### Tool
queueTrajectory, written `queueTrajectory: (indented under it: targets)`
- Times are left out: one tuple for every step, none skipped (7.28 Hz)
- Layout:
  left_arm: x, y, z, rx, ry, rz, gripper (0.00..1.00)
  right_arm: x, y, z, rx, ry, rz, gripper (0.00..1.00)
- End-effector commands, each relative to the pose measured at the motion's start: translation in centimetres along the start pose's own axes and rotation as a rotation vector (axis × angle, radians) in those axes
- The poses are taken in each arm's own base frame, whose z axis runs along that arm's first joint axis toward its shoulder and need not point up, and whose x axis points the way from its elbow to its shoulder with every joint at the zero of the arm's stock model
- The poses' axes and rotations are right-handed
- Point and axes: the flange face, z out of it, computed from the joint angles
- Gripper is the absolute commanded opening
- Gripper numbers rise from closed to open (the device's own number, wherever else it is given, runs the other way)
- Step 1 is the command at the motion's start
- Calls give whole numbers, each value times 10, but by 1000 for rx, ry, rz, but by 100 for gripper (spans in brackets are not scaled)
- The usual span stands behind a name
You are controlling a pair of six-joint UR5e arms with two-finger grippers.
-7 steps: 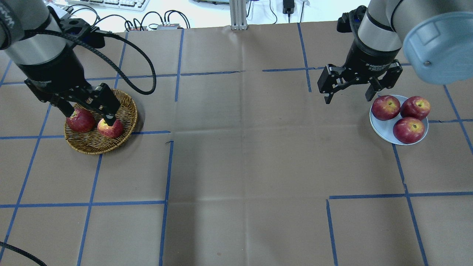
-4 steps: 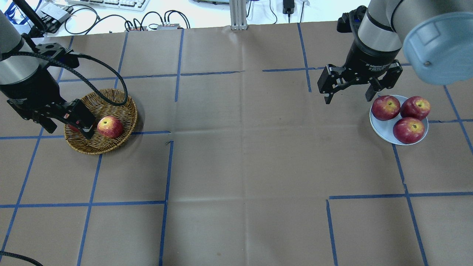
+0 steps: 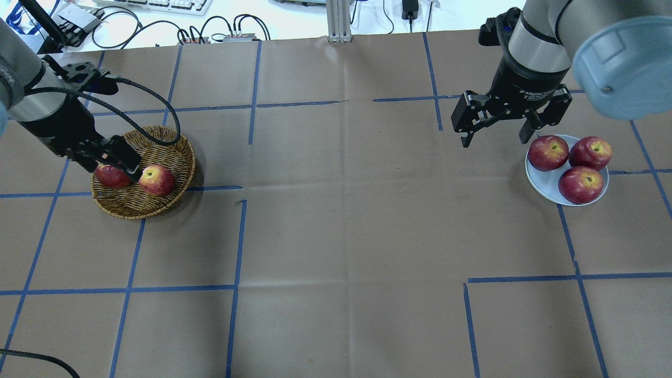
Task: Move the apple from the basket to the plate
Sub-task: 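Lower the left gripper onto the yellow-red apple in the basket and close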
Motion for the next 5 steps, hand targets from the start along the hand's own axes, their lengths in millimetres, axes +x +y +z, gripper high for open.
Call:
queueTrajectory:
  targets:
    - [-28,-21,47,18,-11,91,95,0,0,0,0,0,0,100]
    - [-39,-32,63,30,-35,100,95,0,0,0,-1,0,-1,100]
    - [-50,-43,85,38,-45,100,96,0,0,0,-1,0,-1,100]
    - [-54,-49,107,22,-27,102,98,0,0,0,-1,0,-3,100]
    - [-57,-50,119,4,-12,98,98,0,-1,2,-4,1,-3,100]
